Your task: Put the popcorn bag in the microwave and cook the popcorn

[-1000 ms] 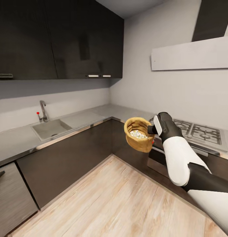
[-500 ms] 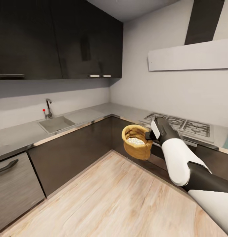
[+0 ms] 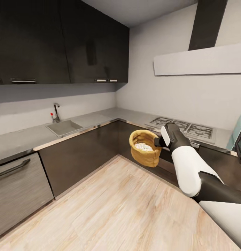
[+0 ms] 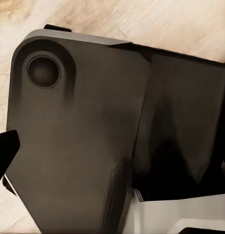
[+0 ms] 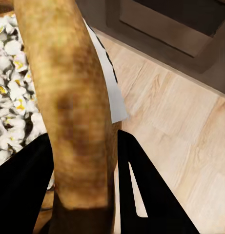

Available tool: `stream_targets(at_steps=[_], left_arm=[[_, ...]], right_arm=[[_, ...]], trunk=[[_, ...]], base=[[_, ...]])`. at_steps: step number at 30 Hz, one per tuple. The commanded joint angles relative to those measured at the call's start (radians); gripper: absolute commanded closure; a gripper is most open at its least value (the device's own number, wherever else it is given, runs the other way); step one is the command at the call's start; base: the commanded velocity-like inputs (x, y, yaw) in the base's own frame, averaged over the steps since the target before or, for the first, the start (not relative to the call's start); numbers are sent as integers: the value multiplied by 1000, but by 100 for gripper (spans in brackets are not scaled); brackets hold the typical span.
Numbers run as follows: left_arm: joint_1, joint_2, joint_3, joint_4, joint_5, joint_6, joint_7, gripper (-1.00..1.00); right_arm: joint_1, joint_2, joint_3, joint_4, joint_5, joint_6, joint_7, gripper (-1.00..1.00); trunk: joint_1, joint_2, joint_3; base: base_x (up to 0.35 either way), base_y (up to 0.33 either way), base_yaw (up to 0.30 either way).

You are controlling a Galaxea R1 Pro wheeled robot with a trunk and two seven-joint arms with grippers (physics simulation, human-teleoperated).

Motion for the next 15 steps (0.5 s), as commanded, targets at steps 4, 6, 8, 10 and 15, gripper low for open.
stream_targets(at_steps=[4,6,8,10,15], left_arm=[[0,1,3,-2,5,-1,0,-100],[0,1,3,-2,6,-1,1,-100],[0,1,3,-3,6,-1,1,-100],[0,2,3,-3,7,-1,4,-100],[1,1,3,-2,7,-1,5,-100]], right_arm=[[-1,0,-9,-8,8,1,1,100],[-1,1,-9,-8,8,1,2,100],[-1,0,-9,-8,8,2,3,100],[-1,1,-9,-8,8,3,3,100],[-1,2,-9,-8,8,3,2,100]], trunk=[[0,-1,-1],[0,-1,-1],[0,-1,-1],[0,-1,-1],[0,-1,-1]], base=[[-151,0,-22],[-20,0,-166],[-4,0,-233],[0,0,-249],[0,0,-250]])
